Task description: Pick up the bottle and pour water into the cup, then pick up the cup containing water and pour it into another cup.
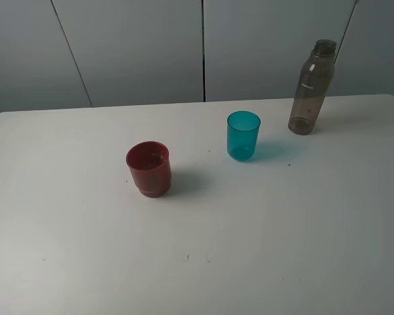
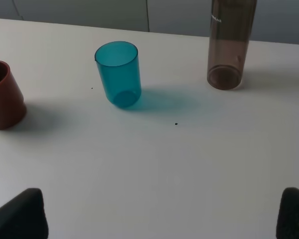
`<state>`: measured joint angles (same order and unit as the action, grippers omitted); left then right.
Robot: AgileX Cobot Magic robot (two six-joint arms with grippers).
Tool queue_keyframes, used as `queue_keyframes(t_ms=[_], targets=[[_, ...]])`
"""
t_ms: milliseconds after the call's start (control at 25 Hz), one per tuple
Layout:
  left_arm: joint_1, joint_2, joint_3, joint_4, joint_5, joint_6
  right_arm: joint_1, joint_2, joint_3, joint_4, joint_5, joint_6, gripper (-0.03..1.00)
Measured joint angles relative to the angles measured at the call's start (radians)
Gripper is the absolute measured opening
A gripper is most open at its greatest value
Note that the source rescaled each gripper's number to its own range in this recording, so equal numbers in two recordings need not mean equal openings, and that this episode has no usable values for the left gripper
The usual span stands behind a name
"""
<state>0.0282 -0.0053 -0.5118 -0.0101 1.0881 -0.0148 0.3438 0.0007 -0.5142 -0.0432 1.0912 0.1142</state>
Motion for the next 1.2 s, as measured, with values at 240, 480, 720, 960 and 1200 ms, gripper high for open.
queue_keyframes(t_ms=[240, 480, 720, 960, 1200], targets=[[0.000, 0.000, 0.000, 0.000, 0.000, -0.002, -0.154, -0.002, 0.000, -0.002, 0.000, -0.002, 0.99], [0.000, 0.000, 0.000, 0.000, 0.000, -0.002, -0.240, -0.002, 0.000, 0.028, 0.000, -0.051, 0.99], [0.000, 0.000, 0.000, 0.000, 0.000, -0.002, -0.242, -0.002, 0.000, 0.055, 0.000, -0.100, 0.99], [0.000, 0.000, 0.000, 0.000, 0.000, -0.002, -0.242, -0.002, 0.000, 0.058, 0.000, -0.104, 0.99], [0.000, 0.000, 0.000, 0.000, 0.000, -0.002, -0.242, -0.002, 0.000, 0.054, 0.000, -0.092, 0.99]])
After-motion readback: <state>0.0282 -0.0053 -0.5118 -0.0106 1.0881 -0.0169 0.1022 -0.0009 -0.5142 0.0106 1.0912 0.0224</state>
